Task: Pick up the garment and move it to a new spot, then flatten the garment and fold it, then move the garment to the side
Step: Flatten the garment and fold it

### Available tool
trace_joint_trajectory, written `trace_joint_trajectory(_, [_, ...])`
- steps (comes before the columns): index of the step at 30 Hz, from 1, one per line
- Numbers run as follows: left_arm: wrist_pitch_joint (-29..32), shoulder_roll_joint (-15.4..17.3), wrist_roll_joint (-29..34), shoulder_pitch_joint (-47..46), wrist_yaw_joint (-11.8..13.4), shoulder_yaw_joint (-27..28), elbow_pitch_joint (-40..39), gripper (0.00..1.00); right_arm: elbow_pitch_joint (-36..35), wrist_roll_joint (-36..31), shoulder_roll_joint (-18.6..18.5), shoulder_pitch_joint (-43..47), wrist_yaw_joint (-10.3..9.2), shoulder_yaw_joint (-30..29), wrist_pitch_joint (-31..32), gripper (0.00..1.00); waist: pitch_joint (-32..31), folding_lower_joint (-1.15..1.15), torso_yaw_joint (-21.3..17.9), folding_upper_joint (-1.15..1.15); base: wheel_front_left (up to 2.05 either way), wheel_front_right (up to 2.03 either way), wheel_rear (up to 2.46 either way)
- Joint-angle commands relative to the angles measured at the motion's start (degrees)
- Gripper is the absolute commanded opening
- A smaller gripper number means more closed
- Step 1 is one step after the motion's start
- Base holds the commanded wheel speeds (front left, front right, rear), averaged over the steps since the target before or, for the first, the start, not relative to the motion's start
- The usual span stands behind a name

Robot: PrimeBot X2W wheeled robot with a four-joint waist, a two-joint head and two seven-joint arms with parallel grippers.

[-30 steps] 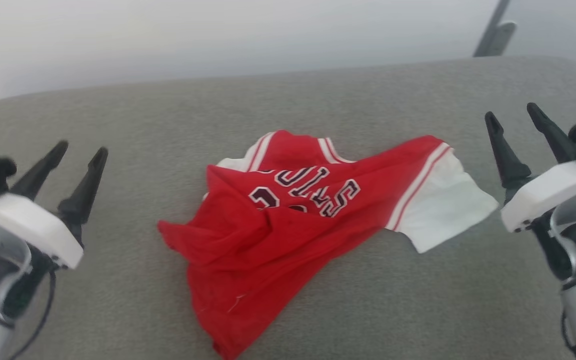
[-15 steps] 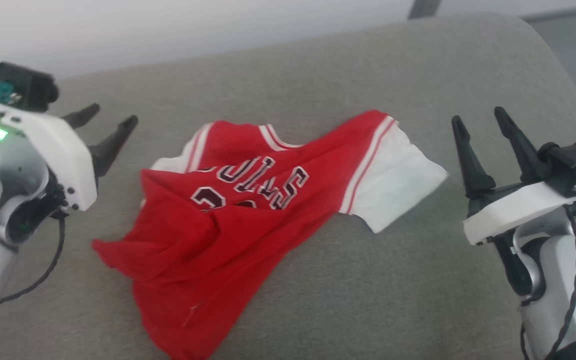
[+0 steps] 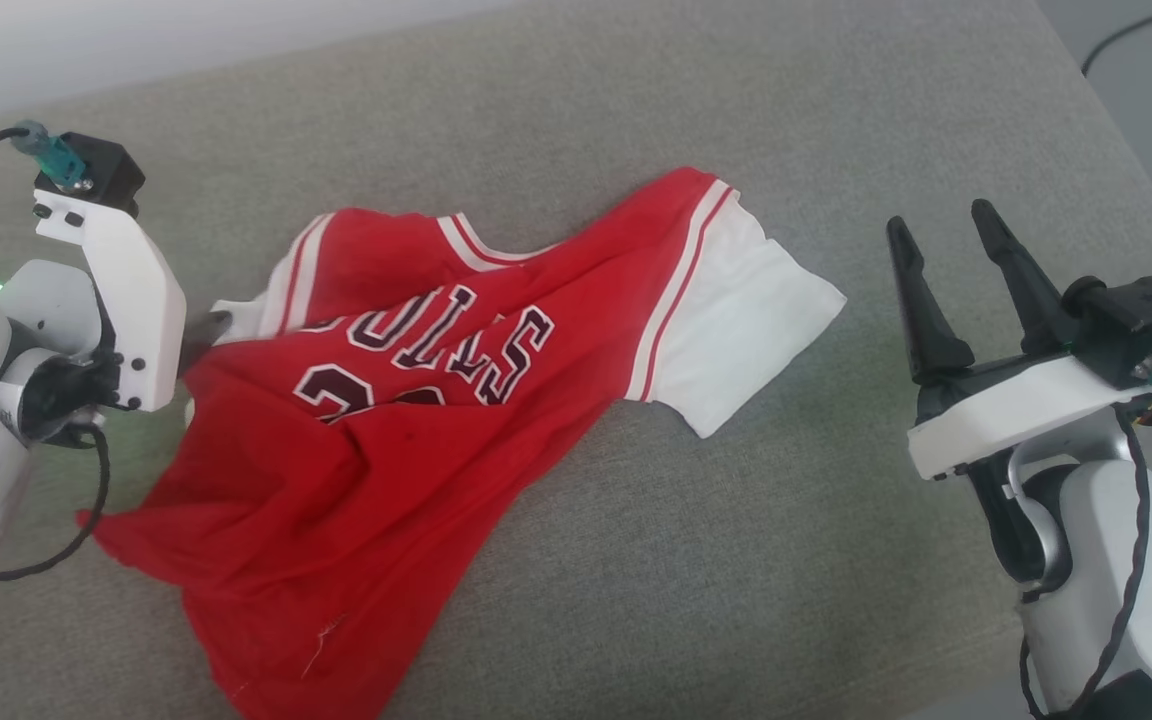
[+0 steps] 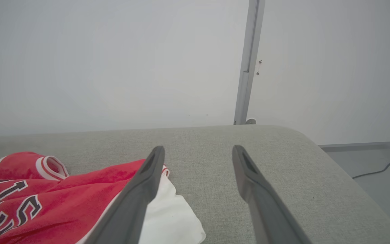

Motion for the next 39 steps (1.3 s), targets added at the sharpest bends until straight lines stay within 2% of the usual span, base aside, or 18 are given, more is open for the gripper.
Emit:
trace_joint_trajectory(1, [0.4, -0.1, 0.6, -1.1, -0.1, -0.5, 0.9, 1.00, 0.3, 0.2, 0.2, -0.4, 0.00, 0.0, -0.3, 1.00, 0.8, 0.00, -0.6, 0.00, 0.00, 0.00, 0.00])
trace_joint_trajectory(8, [4.4, -2.2, -0.5, -2.1, -0.1, -2.2, 6.0, 1.00, 0.8, 0.3, 0.0, -1.1, 0.00, 0.1, -0.6, 1.00, 2.4, 0.00, -1.1, 0.00, 0.00, 0.00, 0.00])
trace_joint_trajectory(16, [12.6, -4.7, -3.9, -1.6, 2.4, -2.6, 7.6, 1.00, 1.7, 0.2, -0.1, -1.3, 0.00, -0.1, -0.7, 1.00, 2.9, 0.00, -0.4, 0.00, 0.00, 0.00, 0.00])
trace_joint_trajectory(18, [13.9, -5.0, -4.7, -1.3, 2.4, -2.9, 6.7, 0.00, 1.9, 0.0, -0.1, -1.4, 0.00, -0.1, -0.6, 1.00, 3.1, 0.00, -0.1, 0.00, 0.00, 0.00, 0.00])
trace_joint_trajectory(20, [14.3, -5.5, -5.1, -1.1, 3.0, -2.6, 5.6, 0.00, 1.9, -0.1, 0.0, -1.6, 0.00, -0.2, -0.6, 1.00, 3.3, 0.00, 0.1, 0.00, 0.00, 0.00, 0.00])
trace_joint_trajectory(26, [11.9, -3.1, -3.6, -2.2, 3.7, -1.9, 2.9, 0.00, 2.1, -0.2, -0.1, -1.8, 0.00, -0.7, -0.6, 1.00, 3.3, 0.00, 1.2, 0.00, 0.00, 0.00, 0.00])
trace_joint_trajectory(36, [7.3, 3.2, -2.7, -1.6, 7.1, 1.6, -0.5, 0.00, 1.7, -0.8, -0.2, -0.4, 0.00, -2.3, 0.2, 1.00, 2.0, 0.00, 4.2, 0.00, 0.00, 0.00, 0.00])
trace_joint_trajectory(39, [4.8, 6.1, -3.7, 1.3, 8.9, 3.6, -2.3, 0.00, 1.3, -1.1, -0.3, 0.2, 0.00, -2.9, 0.7, 1.00, 1.0, 0.00, 5.6, 0.00, 0.00, 0.00, 0.00])
